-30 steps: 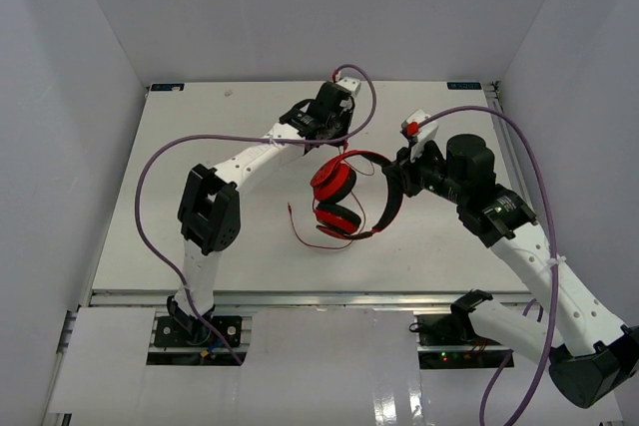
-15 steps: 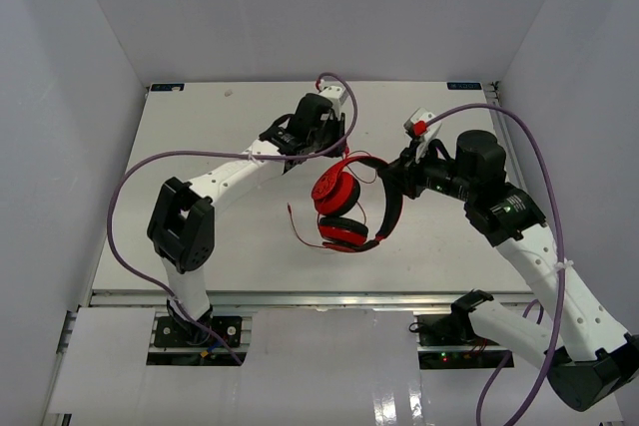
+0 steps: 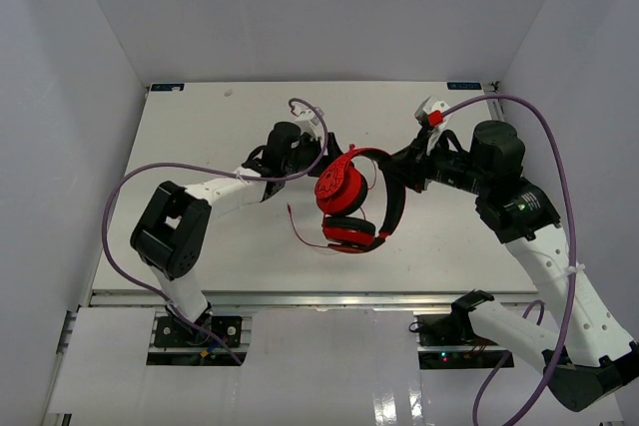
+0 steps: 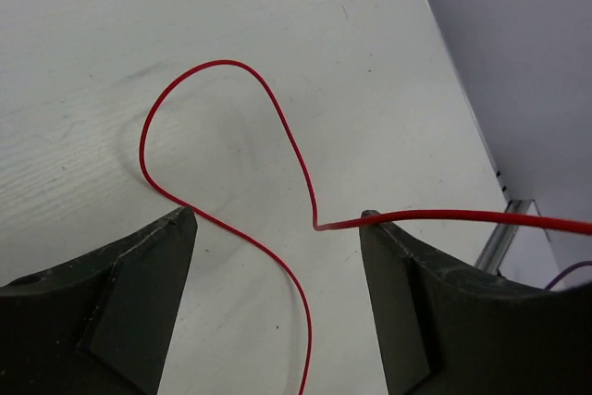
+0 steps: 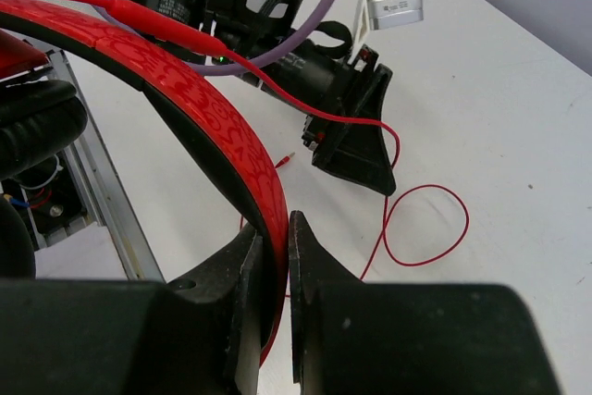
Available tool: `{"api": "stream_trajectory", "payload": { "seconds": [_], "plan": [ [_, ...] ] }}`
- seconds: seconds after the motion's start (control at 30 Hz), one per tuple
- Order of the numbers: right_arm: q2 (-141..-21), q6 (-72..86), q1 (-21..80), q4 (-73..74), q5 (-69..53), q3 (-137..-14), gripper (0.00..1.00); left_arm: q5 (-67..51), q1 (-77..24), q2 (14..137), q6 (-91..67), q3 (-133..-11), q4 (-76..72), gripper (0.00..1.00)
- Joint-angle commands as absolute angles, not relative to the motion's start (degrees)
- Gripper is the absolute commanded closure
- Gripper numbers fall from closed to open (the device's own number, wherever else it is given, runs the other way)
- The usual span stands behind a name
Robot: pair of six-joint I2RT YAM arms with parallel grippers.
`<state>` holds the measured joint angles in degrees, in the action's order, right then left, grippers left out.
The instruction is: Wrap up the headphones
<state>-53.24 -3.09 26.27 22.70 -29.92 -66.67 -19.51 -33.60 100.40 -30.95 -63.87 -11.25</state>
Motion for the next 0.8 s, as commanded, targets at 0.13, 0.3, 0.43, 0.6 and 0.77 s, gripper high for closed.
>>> {"api": "stream_trajectory", "payload": {
  "seconds": [0.13,0.3,0.43,0.6,0.77],
  "plan": [
    [-53.17,-0.51,24.95,21.08,-30.13,-70.94,0.92,-22.03,-31.9,90.67,-34.63,-51.21,-36.26,0.05],
    [-54.0,-0.44,24.04,21.09,-29.15,-71.87,0.92,-18.15,-31.9,85.01,-31.61,-36.56,-51.28,0.02],
    [-55.5,1.7,22.99,21.09,-29.99,-73.26,0.92,-18.14,-31.92,84.01,-30.44,-25.74,-65.28,0.02],
    [-57.91,3.69,21.18,21.09,-31.99,-75.49,0.92,-18.55,-33.49,90.6,-31.99,-20.14,-83.73,0.02],
    [-59.08,5.03,19.39,21.16,-32.96,-76.75,0.92,-17.39,-38.33,98.92,-28.91,-23.02,-93.85,0.02]
  ]
}}
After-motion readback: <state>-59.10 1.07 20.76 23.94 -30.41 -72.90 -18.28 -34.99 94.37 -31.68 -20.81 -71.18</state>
